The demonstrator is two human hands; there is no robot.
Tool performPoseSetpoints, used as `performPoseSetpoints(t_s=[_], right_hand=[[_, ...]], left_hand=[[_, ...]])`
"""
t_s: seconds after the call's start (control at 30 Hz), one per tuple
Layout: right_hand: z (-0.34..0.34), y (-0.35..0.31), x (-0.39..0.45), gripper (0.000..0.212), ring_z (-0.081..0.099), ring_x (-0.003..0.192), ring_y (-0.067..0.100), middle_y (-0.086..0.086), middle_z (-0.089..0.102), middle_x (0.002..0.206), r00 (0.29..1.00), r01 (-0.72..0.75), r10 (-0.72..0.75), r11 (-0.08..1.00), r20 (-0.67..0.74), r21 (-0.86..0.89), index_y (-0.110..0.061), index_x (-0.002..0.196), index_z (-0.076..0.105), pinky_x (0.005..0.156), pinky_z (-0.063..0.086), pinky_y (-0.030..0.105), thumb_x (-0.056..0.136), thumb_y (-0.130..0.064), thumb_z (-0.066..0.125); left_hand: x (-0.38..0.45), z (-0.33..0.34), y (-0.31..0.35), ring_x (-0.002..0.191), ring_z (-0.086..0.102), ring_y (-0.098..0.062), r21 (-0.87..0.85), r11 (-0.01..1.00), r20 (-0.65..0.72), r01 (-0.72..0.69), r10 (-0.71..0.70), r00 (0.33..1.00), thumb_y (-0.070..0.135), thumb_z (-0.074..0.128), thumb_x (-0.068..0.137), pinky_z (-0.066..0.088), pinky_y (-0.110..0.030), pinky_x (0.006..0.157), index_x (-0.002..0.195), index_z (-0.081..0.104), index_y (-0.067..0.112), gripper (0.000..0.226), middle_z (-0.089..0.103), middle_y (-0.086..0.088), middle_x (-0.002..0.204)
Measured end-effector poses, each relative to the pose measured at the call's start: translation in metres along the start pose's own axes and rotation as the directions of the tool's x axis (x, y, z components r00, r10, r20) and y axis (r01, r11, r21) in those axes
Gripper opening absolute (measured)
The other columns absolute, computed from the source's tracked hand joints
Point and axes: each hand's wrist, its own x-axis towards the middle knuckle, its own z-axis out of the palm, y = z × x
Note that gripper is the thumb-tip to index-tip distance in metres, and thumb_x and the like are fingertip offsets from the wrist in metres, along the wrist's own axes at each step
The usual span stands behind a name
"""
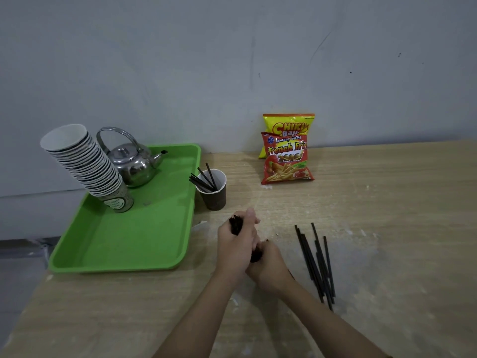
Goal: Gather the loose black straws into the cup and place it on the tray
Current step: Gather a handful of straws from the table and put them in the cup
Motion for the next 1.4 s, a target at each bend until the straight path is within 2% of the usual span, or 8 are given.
performPoseSetpoints(t_s=[0.17,0.27,0.37,0.53,0.63,0.73,0.9,1.4], right_hand=[[0.002,0.002,-0.001,0.041,0.066,0.089,0.028,0.024,0.064,0.104,0.988,-0.131,0.115,0.978,0.106,0.163,-0.012,0.105,0.056,0.08,0.055,0.043,0.071,0.005,0.07],[0.003,0.008,-0.001,0.055,0.06,0.11,0.034,0.029,0.057,0.122,0.945,-0.322,0.217,0.753,0.246,0.574,-0.003,0.119,0.053,0.094,0.049,0.048,0.076,0.026,0.038],[0.006,0.0,-0.001,0.064,0.064,0.105,0.027,0.021,0.067,0.11,0.929,-0.368,0.162,0.49,0.332,0.79,0.002,0.115,0.056,0.078,0.057,0.035,0.072,0.031,0.018],[0.01,-0.017,0.004,0.065,0.058,0.105,0.025,0.019,0.06,0.113,0.934,-0.353,0.148,0.5,0.324,0.791,0.003,0.12,0.05,0.066,0.058,0.027,0.072,0.031,0.017],[0.012,-0.008,0.01,0.058,0.061,0.102,0.016,0.014,0.059,0.118,0.96,-0.28,0.233,0.751,0.157,0.598,-0.005,0.118,0.051,0.073,0.055,0.02,0.078,0.029,0.028],[0.01,0.004,0.013,0.046,0.057,0.106,0.014,0.009,0.057,0.116,0.995,-0.016,0.016,1.0,-0.096,0.009,-0.004,0.112,0.053,0.086,0.05,0.013,0.078,0.023,0.041],[0.016,0.023,0.014,0.033,0.053,0.104,0.023,0.011,0.057,0.116,0.954,0.282,-0.288,0.756,0.086,-0.591,-0.003,0.104,0.059,0.091,0.039,0.02,0.086,-0.016,0.035],[0.022,0.033,0.023,0.02,0.055,0.09,0.018,0.005,0.06,0.101,0.909,0.343,-0.408,0.628,0.079,-0.699,-0.018,0.093,0.054,0.074,0.04,0.023,0.074,-0.02,0.048]], left_hand=[[0.008,-0.012,0.009,0.035,0.032,-0.005,-0.137,0.99,-0.146,0.009,-0.029,0.989,0.036,0.047,0.087,0.036,-0.025,0.052,0.061,0.047,0.013,0.034,0.036,0.009,0.034],[0.012,-0.016,0.016,0.036,0.034,-0.005,-0.118,0.993,-0.158,-0.029,0.011,0.987,0.038,0.047,0.086,0.04,-0.026,0.056,0.062,0.048,0.014,0.034,0.037,0.009,0.033],[0.011,-0.015,0.016,0.038,0.037,-0.006,-0.087,0.995,-0.158,-0.04,0.026,0.987,0.033,0.046,0.09,0.044,-0.022,0.055,0.064,0.05,0.014,0.032,0.039,0.009,0.035],[0.009,-0.012,0.007,0.037,0.038,-0.006,-0.113,0.993,-0.157,-0.021,0.003,0.988,0.028,0.048,0.089,0.04,-0.017,0.045,0.061,0.048,0.01,0.033,0.039,0.008,0.034],[0.018,-0.018,0.009,0.037,0.036,-0.006,-0.097,0.995,-0.165,-0.036,0.02,0.986,0.031,0.046,0.09,0.038,-0.021,0.049,0.057,0.046,0.012,0.037,0.038,0.009,0.033],[0.035,-0.027,0.022,0.038,0.038,-0.007,-0.065,0.992,-0.165,-0.104,0.092,0.982,0.031,0.044,0.091,0.043,-0.02,0.051,0.058,0.046,0.013,0.038,0.039,0.009,0.034],[0.083,-0.038,0.059,0.041,0.042,-0.007,-0.07,0.968,-0.178,-0.241,0.226,0.958,0.029,0.042,0.094,0.042,-0.024,0.053,0.05,0.045,0.018,0.045,0.044,0.009,0.035],[0.147,-0.048,0.043,0.06,0.055,-0.014,0.343,0.903,0.091,-0.257,0.24,0.966,0.014,0.066,0.08,0.046,-0.02,0.066,0.072,0.061,0.017,0.01,0.056,-0.005,0.059]])
